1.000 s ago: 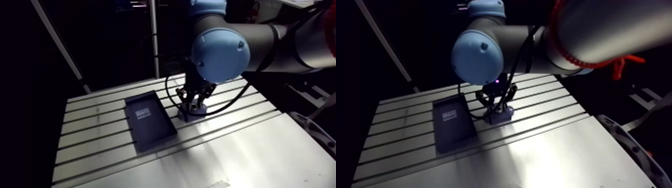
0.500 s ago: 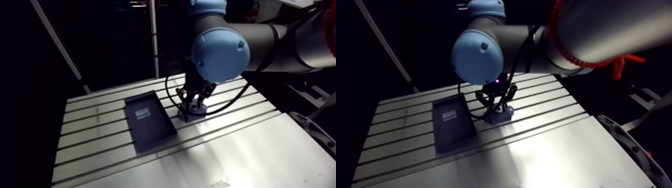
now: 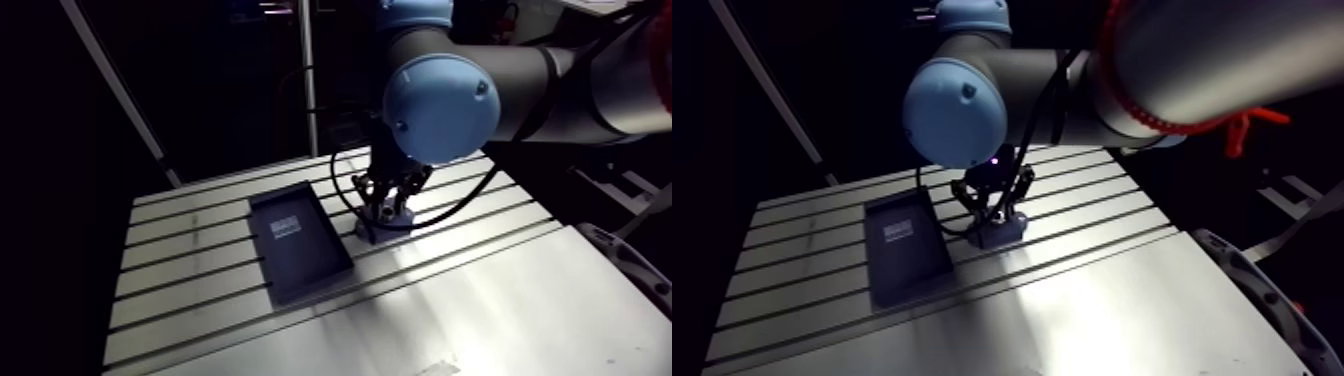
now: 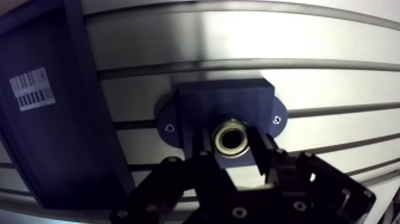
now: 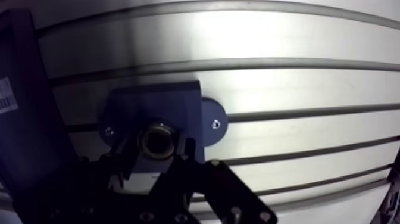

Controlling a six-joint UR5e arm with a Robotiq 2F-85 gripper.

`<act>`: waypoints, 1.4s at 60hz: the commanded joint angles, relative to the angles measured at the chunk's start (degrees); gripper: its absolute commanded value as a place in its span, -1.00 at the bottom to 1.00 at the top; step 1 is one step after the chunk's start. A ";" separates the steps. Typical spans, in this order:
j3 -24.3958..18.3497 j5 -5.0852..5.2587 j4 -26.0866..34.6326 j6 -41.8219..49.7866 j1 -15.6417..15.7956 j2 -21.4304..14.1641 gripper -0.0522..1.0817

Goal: Pick up the bearing and press it into the housing until flush.

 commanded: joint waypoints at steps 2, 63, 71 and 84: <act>0.03 0.00 -0.04 0.04 0.00 0.08 0.24; 0.21 0.00 -0.04 0.03 -0.09 0.08 0.24; 0.28 0.00 -0.04 -0.05 -0.09 0.00 0.21; 0.04 0.01 0.03 -0.14 -0.09 -0.44 -0.66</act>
